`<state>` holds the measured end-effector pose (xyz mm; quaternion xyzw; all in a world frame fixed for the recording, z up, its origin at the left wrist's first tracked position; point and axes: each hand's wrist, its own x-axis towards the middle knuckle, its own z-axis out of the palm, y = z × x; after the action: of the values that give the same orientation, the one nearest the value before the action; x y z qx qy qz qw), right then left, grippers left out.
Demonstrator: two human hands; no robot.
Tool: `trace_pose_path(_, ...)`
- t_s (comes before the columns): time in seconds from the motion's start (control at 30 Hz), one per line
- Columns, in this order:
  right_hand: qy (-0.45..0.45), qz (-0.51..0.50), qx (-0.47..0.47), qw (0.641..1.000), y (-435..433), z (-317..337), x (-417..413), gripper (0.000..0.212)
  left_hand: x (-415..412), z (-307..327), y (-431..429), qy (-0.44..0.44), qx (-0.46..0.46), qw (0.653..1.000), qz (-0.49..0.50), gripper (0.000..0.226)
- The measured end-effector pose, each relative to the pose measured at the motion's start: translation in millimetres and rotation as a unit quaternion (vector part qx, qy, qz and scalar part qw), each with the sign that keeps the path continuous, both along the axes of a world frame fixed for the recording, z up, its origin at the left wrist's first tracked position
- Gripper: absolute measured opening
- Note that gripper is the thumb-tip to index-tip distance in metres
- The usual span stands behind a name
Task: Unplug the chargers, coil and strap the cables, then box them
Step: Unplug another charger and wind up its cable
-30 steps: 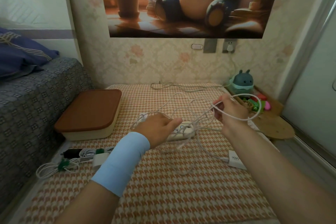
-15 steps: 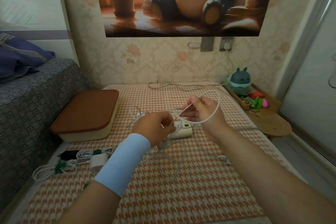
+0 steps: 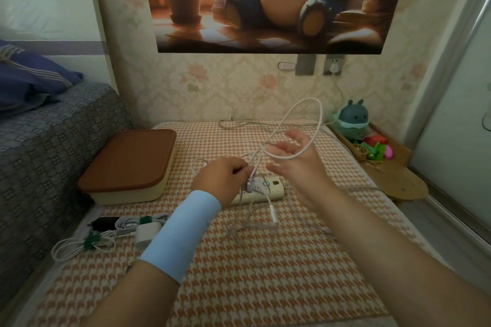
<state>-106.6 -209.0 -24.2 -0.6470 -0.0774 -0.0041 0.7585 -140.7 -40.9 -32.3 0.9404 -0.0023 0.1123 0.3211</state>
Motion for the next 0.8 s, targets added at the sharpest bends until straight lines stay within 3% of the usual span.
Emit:
trace_pose_path(0.07,-0.035,0.014,-0.125,0.991,8,-3,-7,0.049,2,0,0,0.010,-0.139,0.990,0.008,0.028)
trace_pose_path(0.17,-0.049,0.076,-0.201,0.975,8,0,-12,0.034,1,6,2,0.051,-0.279,0.959,0.028,0.013)
trace_pose_path(0.27,-0.077,0.077,-0.238,0.965,3,5,-10,0.024,-3,12,6,0.061,-0.314,0.947,0.016,0.016)
trace_pose_path(0.37,-0.107,0.042,-0.294,0.949,4,2,-8,0.037,-4,11,2,0.055,-0.338,0.939,0.030,0.020)
trace_pose_path(0.47,-0.189,0.001,-0.384,0.904,6,0,-8,0.026,0,7,-2,0.045,-0.333,0.940,0.048,0.022)
trace_pose_path(0.57,-0.163,0.025,-0.449,0.878,7,-1,0,0.022,1,5,-7,0.034,-0.291,0.955,0.049,0.022)
trace_pose_path(0.67,-0.123,0.079,-0.438,0.887,2,1,4,0.018,0,2,-8,0.023,-0.258,0.965,0.042,0.021)
trace_pose_path(0.8,-0.051,0.089,-0.216,0.971,-8,2,-3,0.020,6,1,-4,0.009,-0.263,0.963,0.053,0.029)
